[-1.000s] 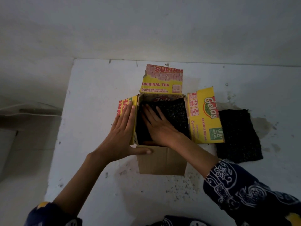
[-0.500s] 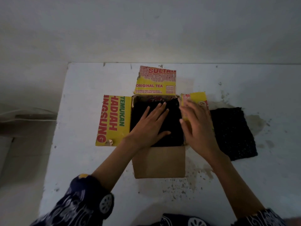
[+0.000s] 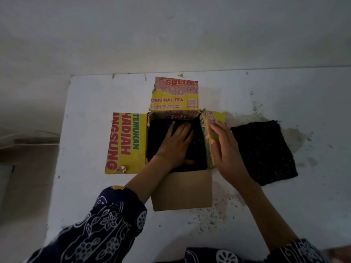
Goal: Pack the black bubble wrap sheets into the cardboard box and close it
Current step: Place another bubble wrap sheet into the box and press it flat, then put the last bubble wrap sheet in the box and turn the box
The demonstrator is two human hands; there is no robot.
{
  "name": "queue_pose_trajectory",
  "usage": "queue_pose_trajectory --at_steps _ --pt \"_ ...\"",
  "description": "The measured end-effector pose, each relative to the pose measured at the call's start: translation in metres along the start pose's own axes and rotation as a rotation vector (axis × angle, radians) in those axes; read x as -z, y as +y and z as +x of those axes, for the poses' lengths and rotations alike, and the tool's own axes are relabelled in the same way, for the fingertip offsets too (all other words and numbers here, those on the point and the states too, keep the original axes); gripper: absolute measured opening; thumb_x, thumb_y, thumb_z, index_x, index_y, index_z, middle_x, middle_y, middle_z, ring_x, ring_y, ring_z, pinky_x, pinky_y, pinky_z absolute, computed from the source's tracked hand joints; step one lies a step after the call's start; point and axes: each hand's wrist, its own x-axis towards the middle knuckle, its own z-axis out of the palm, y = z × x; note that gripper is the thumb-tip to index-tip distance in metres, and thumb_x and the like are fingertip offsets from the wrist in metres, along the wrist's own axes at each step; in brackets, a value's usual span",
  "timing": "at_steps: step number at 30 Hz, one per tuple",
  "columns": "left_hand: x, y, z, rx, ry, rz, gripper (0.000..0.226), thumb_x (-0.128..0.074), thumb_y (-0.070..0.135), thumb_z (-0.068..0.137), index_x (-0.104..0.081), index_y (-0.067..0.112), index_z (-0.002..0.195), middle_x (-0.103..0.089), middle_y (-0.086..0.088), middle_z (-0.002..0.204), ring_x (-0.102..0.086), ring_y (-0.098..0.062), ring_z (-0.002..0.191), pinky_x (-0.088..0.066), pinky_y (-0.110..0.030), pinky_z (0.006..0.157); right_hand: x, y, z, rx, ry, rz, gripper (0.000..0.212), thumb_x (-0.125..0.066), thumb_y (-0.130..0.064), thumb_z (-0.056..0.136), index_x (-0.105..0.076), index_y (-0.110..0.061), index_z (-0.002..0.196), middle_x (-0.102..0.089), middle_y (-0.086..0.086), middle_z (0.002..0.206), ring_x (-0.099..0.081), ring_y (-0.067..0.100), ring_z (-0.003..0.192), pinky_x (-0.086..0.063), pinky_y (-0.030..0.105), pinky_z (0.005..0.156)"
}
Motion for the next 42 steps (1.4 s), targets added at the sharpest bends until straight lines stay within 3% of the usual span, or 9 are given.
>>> queue_pose_trajectory --at_steps 5,10,14,19,22,27,32,37,42 --pt "0.001 0.001 0.001 -0.001 0.039 -0.113 0.096 -0.058 0.054 0.079 -0.01 0.005 0.146 -0.007 -0.013 0.157 -0.001 -0.026 0.146 0.005 -0.047 0.119 0.0 0.0 0.0 -0.004 0.0 0.018 0.045 -0.031 -0.027 0.098 -0.04 -0.005 0.136 -0.04 0.012 0.143 -0.033 0.025 0.136 -0.035 0.048 0.108" --pt "0.0 -0.004 -0.012 -0.022 0.156 -0.469 0.087 -0.067 0.04 0.079 -0.018 0.006 0.143 -0.014 -0.012 0.156 -0.005 -0.022 0.146 0.003 -0.035 0.119 -0.002 -0.003 0.0 -0.004 0.023 0.036 0.046 -0.031 -0.026 0.097 -0.042 -0.002 0.134 -0.041 0.015 0.141 -0.036 0.026 0.134 -0.035 0.046 0.108" --pt "0.002 0.002 -0.015 -0.024 0.315 -0.562 0.067 -0.048 0.035 0.093 -0.017 0.007 0.146 -0.013 -0.011 0.157 -0.006 -0.02 0.147 -0.002 -0.036 0.12 -0.002 -0.004 0.0 -0.002 0.025 0.038 0.046 -0.031 -0.026 0.097 -0.042 -0.002 0.134 -0.041 0.014 0.142 -0.036 0.026 0.134 -0.035 0.047 0.109" --pt "-0.007 0.01 -0.006 -0.063 0.125 -0.539 0.083 -0.017 0.065 0.083 0.013 0.02 0.146 0.018 0.0 0.157 0.021 -0.01 0.141 0.013 -0.038 0.115 -0.002 -0.004 0.0 -0.001 0.021 0.043 0.046 -0.031 -0.026 0.097 -0.041 -0.002 0.135 -0.04 0.014 0.142 -0.035 0.025 0.135 -0.034 0.045 0.109" --pt "-0.013 0.009 0.0 -0.075 0.038 -0.45 0.093 -0.007 0.074 0.073 0.022 0.021 0.143 0.024 0.0 0.156 0.027 -0.011 0.14 0.018 -0.043 0.115 -0.002 -0.004 -0.001 0.001 0.029 0.038 0.046 -0.03 -0.026 0.097 -0.041 -0.002 0.135 -0.04 0.014 0.142 -0.035 0.024 0.135 -0.033 0.043 0.11" --pt "-0.019 0.007 0.003 -0.066 -0.014 -0.324 0.095 -0.022 0.073 0.08 0.022 0.018 0.144 0.027 -0.002 0.155 0.029 -0.015 0.14 0.018 -0.045 0.115 -0.005 -0.005 0.0 -0.005 0.038 0.034 0.045 -0.03 -0.024 0.097 -0.04 -0.001 0.134 -0.041 0.015 0.141 -0.035 0.024 0.134 -0.032 0.042 0.111" --pt "-0.021 0.009 0.005 -0.017 -0.011 -0.176 0.096 -0.035 0.066 0.085 0.02 0.014 0.144 0.025 -0.006 0.155 0.025 -0.02 0.142 0.019 -0.045 0.113 -0.007 -0.006 -0.001 -0.017 0.038 0.07 0.046 -0.029 -0.024 0.097 -0.038 -0.001 0.135 -0.041 0.014 0.14 -0.035 0.019 0.133 -0.027 0.025 0.112" --pt "-0.02 0.009 0.004 -0.026 0.001 -0.188 0.096 -0.037 0.064 0.085 0.019 0.013 0.144 0.023 -0.007 0.156 0.024 -0.022 0.143 0.016 -0.047 0.114 -0.005 -0.006 -0.002 -0.017 0.032 0.075 0.045 -0.029 -0.025 0.097 -0.039 -0.002 0.135 -0.04 0.013 0.141 -0.033 0.016 0.133 -0.023 0.016 0.111" --pt "-0.003 0.006 -0.006 -0.027 0.003 -0.408 0.088 -0.049 0.049 0.088 0.006 0.017 0.149 0.01 -0.004 0.159 0.012 -0.019 0.146 0.007 -0.044 0.119 0.006 0.0 -0.001 0.013 -0.016 0.045 0.043 -0.036 -0.028 0.096 -0.044 -0.005 0.132 -0.04 0.012 0.142 -0.033 0.022 0.136 -0.031 0.04 0.112"
